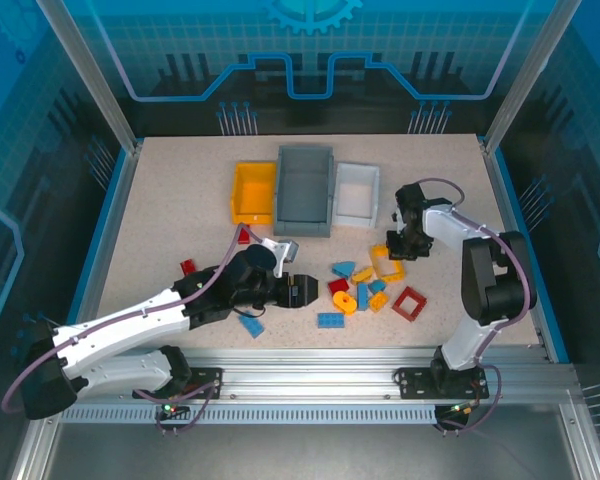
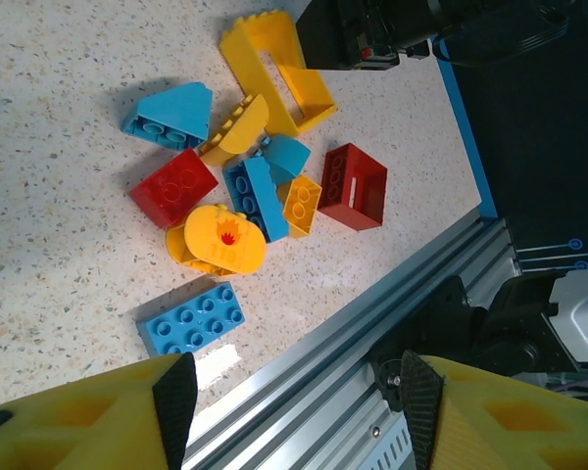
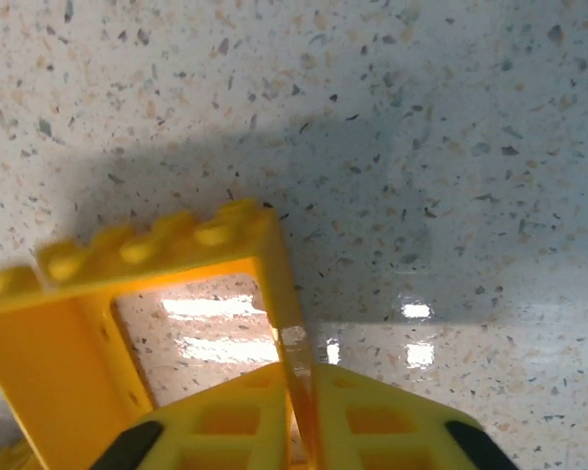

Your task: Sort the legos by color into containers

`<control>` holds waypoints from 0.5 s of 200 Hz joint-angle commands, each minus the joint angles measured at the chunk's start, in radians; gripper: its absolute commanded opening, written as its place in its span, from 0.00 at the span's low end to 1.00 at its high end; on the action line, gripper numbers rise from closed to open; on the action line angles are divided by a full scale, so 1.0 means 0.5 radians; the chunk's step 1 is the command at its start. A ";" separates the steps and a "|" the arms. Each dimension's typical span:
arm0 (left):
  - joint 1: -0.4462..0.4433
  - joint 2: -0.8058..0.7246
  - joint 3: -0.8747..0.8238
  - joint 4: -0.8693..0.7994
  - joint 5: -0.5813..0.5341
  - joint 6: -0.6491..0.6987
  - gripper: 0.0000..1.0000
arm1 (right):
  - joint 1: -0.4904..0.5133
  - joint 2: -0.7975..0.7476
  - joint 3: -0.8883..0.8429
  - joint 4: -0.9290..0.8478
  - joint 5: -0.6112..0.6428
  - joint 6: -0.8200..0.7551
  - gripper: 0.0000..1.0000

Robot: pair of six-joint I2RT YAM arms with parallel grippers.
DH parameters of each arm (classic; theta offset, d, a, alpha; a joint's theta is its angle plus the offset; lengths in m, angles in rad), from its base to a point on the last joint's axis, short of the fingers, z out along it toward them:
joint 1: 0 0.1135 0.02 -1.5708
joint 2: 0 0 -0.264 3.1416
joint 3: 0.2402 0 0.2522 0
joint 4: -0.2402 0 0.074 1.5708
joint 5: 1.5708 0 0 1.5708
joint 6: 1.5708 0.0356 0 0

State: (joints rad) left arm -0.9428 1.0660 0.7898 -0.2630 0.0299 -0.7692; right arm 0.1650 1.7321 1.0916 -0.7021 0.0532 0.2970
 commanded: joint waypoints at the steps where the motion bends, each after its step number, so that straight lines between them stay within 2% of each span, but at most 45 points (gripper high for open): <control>1: -0.014 -0.008 0.003 0.009 -0.084 -0.011 0.60 | 0.031 -0.013 0.035 0.035 0.051 -0.014 0.04; 9: -0.013 -0.017 0.006 -0.008 -0.116 -0.011 0.60 | 0.052 -0.055 0.032 0.031 0.119 -0.001 0.00; 36: -0.016 -0.107 0.037 -0.119 -0.317 0.007 0.60 | 0.178 -0.369 0.017 0.005 0.396 0.113 0.00; 57: -0.013 -0.142 0.078 -0.176 -0.444 0.053 0.60 | 0.310 -0.551 0.088 -0.012 0.512 0.206 0.00; 74: -0.013 -0.122 0.118 -0.188 -0.516 0.089 0.60 | 0.361 -0.492 0.258 -0.032 0.504 0.260 0.00; 100: -0.009 -0.035 0.203 -0.195 -0.614 0.131 0.60 | 0.363 -0.181 0.624 -0.108 0.569 0.371 0.00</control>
State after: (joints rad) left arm -0.9436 1.0195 0.8276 -0.3405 -0.1886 -0.7498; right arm 0.3435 1.5146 1.2774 -0.7235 0.2718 0.4057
